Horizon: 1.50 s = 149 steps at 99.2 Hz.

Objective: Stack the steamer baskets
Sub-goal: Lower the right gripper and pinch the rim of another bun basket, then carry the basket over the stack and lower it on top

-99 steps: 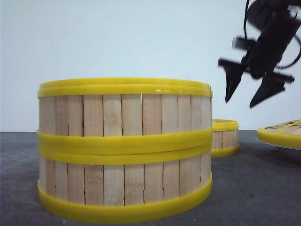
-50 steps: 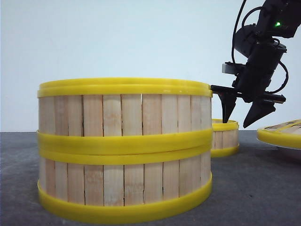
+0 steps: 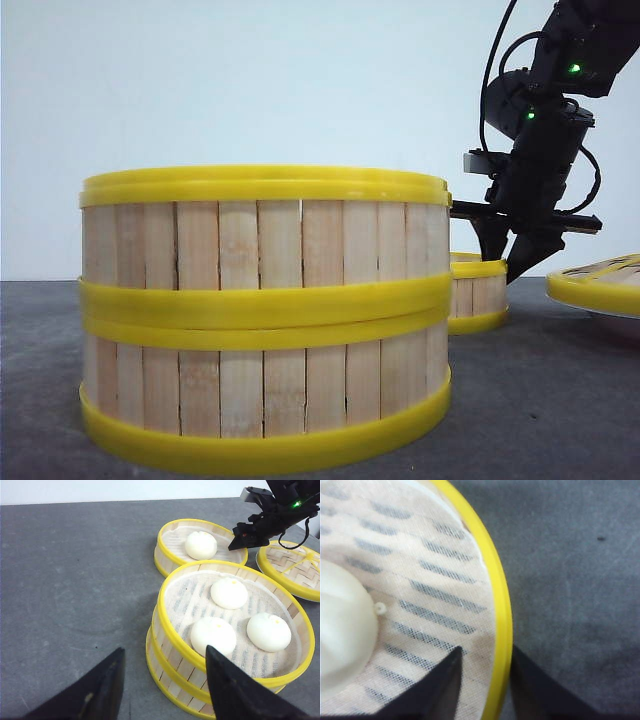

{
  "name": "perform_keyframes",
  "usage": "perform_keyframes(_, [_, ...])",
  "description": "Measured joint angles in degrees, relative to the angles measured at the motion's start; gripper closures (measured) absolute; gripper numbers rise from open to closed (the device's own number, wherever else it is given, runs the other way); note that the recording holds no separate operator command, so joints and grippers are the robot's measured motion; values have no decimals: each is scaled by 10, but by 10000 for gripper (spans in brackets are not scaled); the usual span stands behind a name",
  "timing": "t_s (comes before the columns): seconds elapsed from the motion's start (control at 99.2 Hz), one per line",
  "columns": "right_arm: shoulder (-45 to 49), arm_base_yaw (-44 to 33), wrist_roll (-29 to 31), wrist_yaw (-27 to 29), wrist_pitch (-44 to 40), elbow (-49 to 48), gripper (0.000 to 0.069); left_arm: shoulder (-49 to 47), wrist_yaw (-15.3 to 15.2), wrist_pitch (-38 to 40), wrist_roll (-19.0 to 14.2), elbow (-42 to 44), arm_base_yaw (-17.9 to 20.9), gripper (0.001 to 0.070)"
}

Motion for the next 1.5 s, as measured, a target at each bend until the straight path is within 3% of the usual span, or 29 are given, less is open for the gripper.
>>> perform_keyframes(0.131, [0,1,6,13,1,0,665,0,0,0,0,0,0,407])
perform_keyframes(0.363, [0,2,30,21,4,6,667,0,0,0,0,0,0,407])
perform_keyframes(0.615, [-28,-4,30,16,-63,88,667,0,0,0,0,0,0,407])
perform_keyframes(0.867, [-152,-6,-20,-2,-142,150,667,0,0,-18,0,0,0,407])
perform_keyframes(1.139, [-263,35,-54,-86,-208,150,667,0,3,-18,0,0,0,407])
perform_keyframes(1.502, [-282,162,-131,-93,-296,150,667,0,14,-18,0,0,0,407])
